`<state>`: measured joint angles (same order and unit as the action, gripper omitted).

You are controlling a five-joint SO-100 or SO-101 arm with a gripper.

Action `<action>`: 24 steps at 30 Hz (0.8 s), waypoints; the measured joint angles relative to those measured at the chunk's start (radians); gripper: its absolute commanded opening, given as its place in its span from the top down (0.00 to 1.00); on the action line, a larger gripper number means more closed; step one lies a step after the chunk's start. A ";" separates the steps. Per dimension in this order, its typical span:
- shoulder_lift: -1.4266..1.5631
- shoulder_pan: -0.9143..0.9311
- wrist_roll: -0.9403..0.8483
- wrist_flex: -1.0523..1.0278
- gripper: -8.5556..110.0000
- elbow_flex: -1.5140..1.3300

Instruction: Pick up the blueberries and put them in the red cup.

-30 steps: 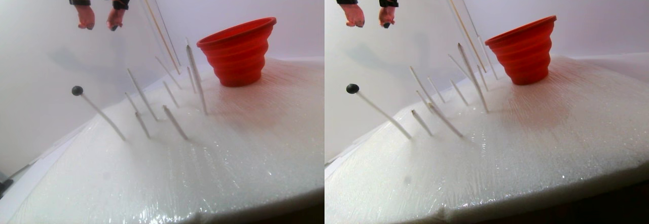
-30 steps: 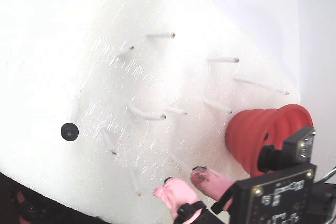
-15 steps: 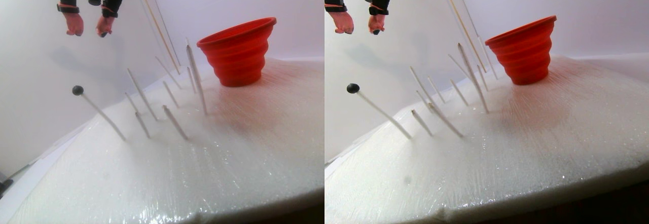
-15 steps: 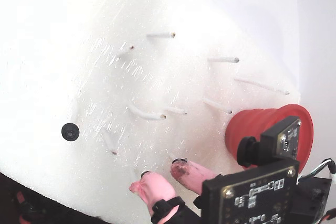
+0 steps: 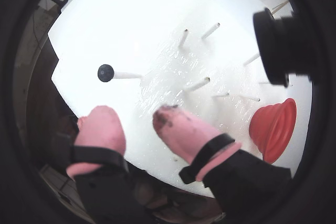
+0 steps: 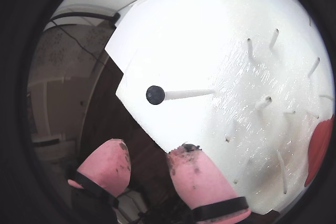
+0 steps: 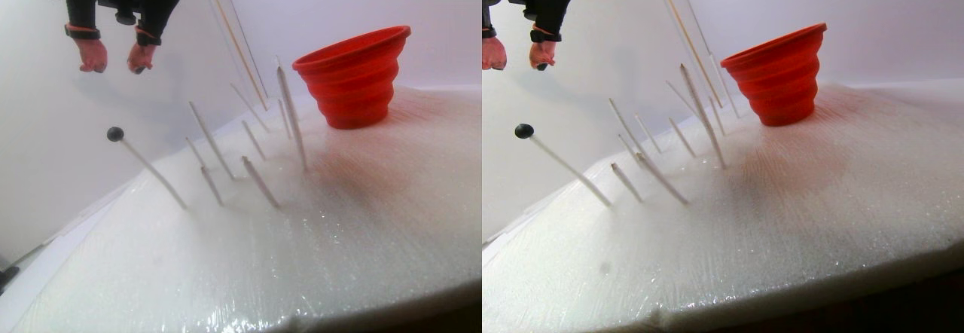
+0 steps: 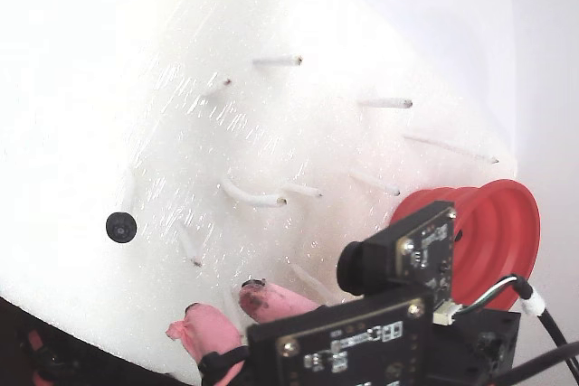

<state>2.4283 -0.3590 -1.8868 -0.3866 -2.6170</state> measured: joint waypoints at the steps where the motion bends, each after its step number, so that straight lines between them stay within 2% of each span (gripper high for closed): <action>1: -0.008 0.000 0.000 0.008 0.81 0.000; 24: -0.219 -0.020 -0.029 0.232 0.81 -0.032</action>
<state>2.2089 -0.3789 -1.9159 -0.1549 -2.6492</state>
